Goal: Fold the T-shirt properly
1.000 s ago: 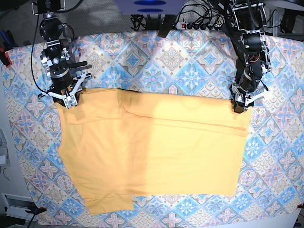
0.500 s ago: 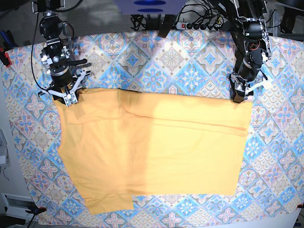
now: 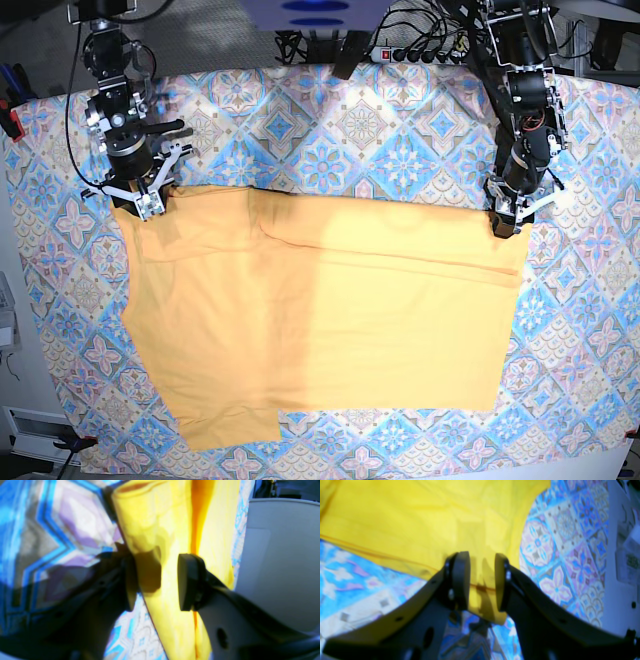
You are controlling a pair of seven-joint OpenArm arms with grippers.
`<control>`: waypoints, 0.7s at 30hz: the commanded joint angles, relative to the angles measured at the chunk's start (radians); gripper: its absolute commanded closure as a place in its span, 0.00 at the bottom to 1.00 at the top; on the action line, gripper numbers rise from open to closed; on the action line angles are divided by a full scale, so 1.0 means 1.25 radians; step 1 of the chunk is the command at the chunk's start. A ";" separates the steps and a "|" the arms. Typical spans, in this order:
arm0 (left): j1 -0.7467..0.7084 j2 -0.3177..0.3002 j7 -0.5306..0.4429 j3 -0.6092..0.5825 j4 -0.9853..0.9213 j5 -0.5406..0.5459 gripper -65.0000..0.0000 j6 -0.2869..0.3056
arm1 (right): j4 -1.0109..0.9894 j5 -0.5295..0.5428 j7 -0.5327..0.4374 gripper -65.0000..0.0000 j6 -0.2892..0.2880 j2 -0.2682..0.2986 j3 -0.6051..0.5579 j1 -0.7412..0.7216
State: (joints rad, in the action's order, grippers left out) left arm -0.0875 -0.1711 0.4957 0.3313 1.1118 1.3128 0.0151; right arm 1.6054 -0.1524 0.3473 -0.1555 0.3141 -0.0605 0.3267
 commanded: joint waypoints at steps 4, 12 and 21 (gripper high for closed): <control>0.012 0.009 0.021 -0.009 0.000 -0.001 0.90 -0.015 | 0.016 -0.001 -0.016 0.75 0.007 0.010 0.006 -0.003; 0.011 0.007 0.023 -0.009 0.000 0.001 1.00 -0.015 | 0.025 -0.089 -0.016 0.74 0.007 0.030 0.017 0.071; 0.011 0.011 0.024 -0.010 0.001 -0.001 1.00 -0.015 | -0.010 -0.183 -0.016 0.67 0.007 0.029 0.017 0.080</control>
State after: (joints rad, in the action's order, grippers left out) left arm -0.0753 -0.1684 0.4969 0.3264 1.1145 1.2861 -0.0036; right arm 1.5776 -0.3782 0.3439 -0.1570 0.3374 -0.0456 0.4294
